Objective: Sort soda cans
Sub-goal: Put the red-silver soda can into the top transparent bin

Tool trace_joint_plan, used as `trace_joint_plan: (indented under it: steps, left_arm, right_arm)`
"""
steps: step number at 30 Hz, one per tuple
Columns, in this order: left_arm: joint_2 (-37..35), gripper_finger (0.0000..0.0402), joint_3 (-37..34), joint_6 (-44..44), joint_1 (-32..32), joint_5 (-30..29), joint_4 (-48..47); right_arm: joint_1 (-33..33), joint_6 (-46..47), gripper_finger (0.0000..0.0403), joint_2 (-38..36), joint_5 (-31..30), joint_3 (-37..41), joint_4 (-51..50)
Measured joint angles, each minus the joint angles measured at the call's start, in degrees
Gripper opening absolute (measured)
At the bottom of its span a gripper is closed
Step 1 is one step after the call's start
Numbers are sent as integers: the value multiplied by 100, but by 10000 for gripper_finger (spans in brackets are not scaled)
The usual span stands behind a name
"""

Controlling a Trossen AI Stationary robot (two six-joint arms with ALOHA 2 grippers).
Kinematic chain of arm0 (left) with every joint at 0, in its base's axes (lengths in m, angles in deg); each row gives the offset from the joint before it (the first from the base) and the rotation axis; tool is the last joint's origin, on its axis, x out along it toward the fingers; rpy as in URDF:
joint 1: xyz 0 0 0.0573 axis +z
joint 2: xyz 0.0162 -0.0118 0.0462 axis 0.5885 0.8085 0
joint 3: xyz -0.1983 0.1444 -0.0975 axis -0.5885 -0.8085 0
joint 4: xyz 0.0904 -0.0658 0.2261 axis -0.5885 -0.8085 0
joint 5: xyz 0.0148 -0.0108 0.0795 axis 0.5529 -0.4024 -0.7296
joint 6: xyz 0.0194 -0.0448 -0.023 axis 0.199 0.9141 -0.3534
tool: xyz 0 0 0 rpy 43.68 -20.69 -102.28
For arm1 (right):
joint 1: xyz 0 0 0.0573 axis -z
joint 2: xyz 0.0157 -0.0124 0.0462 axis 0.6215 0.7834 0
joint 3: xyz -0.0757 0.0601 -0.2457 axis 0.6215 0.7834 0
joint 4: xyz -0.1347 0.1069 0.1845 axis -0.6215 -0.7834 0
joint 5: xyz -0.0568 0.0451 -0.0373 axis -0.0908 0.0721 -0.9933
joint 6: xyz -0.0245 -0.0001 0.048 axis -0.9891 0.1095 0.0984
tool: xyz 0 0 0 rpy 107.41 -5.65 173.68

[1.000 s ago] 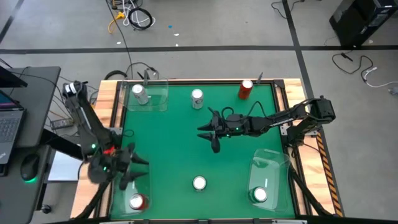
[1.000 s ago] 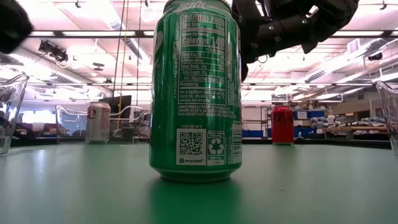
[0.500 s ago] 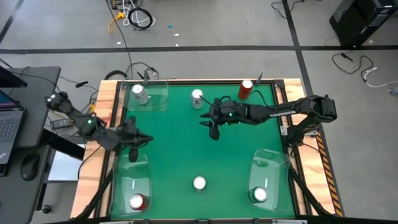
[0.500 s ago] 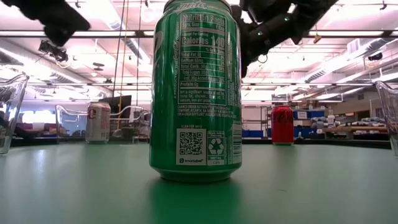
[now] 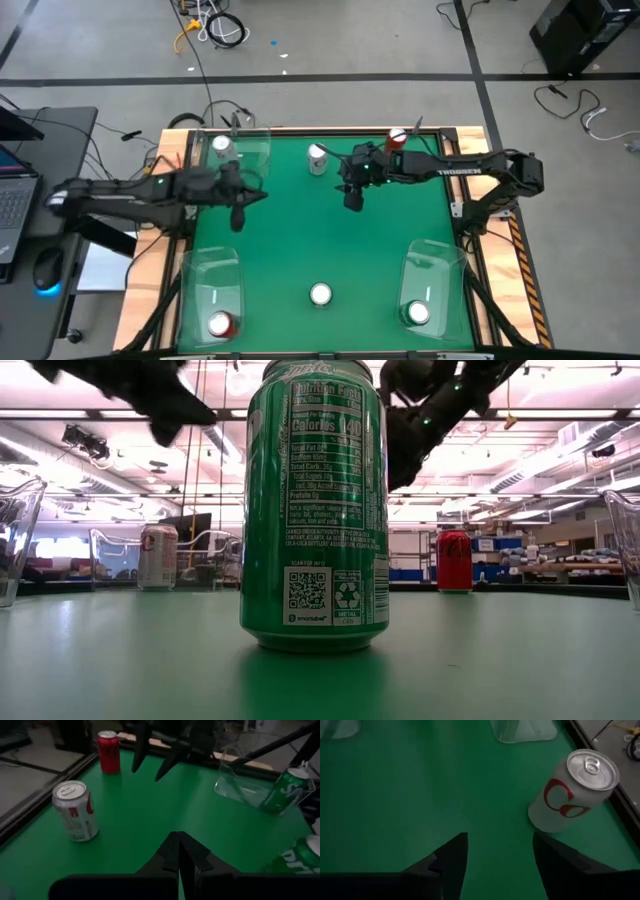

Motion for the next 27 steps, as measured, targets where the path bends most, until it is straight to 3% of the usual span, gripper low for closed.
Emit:
trace_joint_plan:
  steps: [5,11,15,21,27]
  left_arm:
    - [941,1,206,-500,963,1159,567]
    - [1898,1,469,-1243,1278,1899,1480]
    - [2468,2,677,-1460,1403,1928,1600]
    - [3561,5,1405,-1019,1767,1874,1536]
    - [4404,61,2172,-1500,1817,1108,1545]
  right_arm:
    - [-101,67,236,-437,483,0,-239]
    - [-788,238,245,-579,896,-2,-362]
    - [-1248,557,245,-522,763,0,-364]
    - [-1543,602,255,-622,198,0,-432]
    - [-1533,660,266,-649,146,0,-843]
